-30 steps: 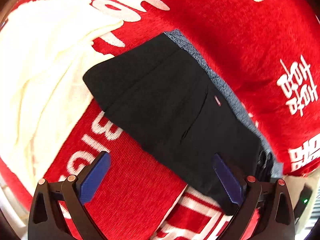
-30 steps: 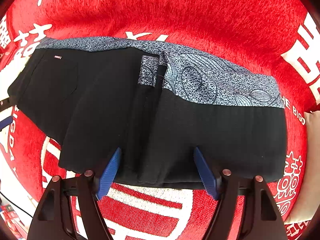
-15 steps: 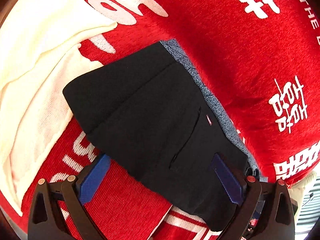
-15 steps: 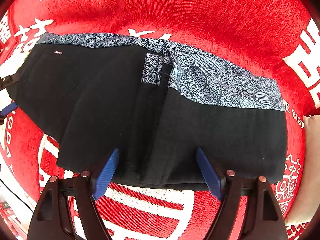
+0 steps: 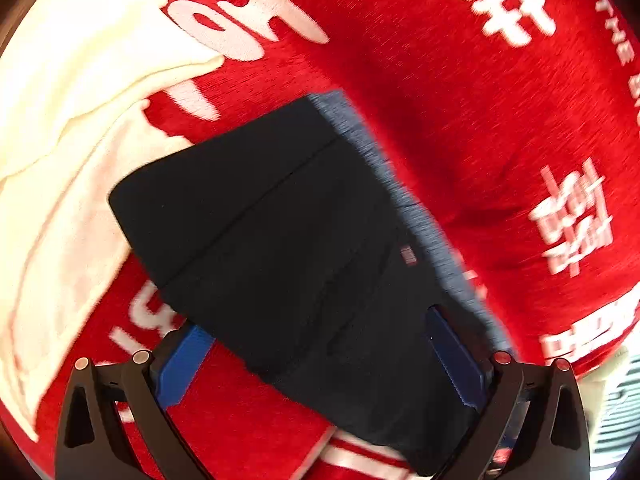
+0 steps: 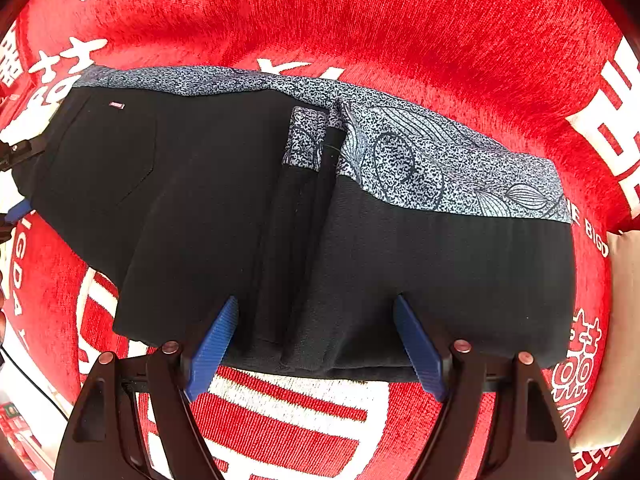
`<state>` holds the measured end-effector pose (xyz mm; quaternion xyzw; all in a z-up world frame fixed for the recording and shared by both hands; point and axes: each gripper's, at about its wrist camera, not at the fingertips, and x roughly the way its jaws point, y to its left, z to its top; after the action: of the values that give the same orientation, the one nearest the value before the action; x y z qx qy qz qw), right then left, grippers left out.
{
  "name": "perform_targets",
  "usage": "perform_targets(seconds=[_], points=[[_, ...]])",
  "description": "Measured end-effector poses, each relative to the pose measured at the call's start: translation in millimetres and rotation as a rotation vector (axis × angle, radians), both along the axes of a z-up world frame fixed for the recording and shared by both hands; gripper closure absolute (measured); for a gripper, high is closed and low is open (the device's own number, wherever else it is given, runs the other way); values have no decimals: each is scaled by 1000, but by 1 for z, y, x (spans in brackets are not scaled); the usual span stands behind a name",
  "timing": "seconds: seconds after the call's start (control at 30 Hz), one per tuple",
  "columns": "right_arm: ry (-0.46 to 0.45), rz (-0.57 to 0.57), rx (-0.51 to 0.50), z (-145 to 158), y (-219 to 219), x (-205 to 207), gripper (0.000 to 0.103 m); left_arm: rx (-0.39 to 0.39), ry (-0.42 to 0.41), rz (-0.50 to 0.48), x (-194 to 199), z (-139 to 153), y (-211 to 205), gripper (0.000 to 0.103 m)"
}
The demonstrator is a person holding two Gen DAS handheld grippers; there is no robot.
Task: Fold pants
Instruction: 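Grasp the folded end of the trousers with both grippers, then lift the held end and fold it over onto the waistband with both grippers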
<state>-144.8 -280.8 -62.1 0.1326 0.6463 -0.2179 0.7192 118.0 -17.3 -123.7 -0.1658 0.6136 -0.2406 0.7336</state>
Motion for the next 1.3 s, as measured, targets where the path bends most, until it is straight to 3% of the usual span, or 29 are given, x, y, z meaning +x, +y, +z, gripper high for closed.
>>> perform_targets(seconds=[0.1,0.2,0.3,0.4,0.47,0.53,0.63,0.7,0.8,1.0,1.17,1.2,1.23,1.3], points=[[-6,3,1,0,1,-2,20,-92,-31,11,2,11,0,0],[-15,9,-3,1,2,-4,20,-63,15,21,8,-11,-2,0],[-29,18,-11,1,4,-6,19,-57,-20,47,8,-12,-6,0],[-42,37,-21,2,7,-8,18,31,-49,61,5,-11,-19,1],[-42,43,-25,2,6,-7,18,88,-68,70,3,-7,-28,11],[-44,31,-16,6,4,-5,18,158,-71,88,4,-7,-27,51],[-74,-9,2,21,-3,-2,17,163,-63,80,8,-5,-20,73],[-104,-23,20,36,-6,2,17,190,-100,39,5,3,-22,74],[-142,-48,100,56,-11,16,17,274,-238,-67,-9,26,-42,76],[-207,-48,259,87,-13,60,15,332,-398,-188,-35,56,-66,76],[-222,78,374,118,-2,132,10,365,-526,-298,-57,76,-88,76],[-213,108,403,123,4,151,9,362,-537,-308,-60,79,-90,76],[-200,127,434,124,9,166,0,359,-550,-320,-63,82,-93,76],[-157,167,507,121,23,198,0,355,-567,-333,-69,87,-97,76]])
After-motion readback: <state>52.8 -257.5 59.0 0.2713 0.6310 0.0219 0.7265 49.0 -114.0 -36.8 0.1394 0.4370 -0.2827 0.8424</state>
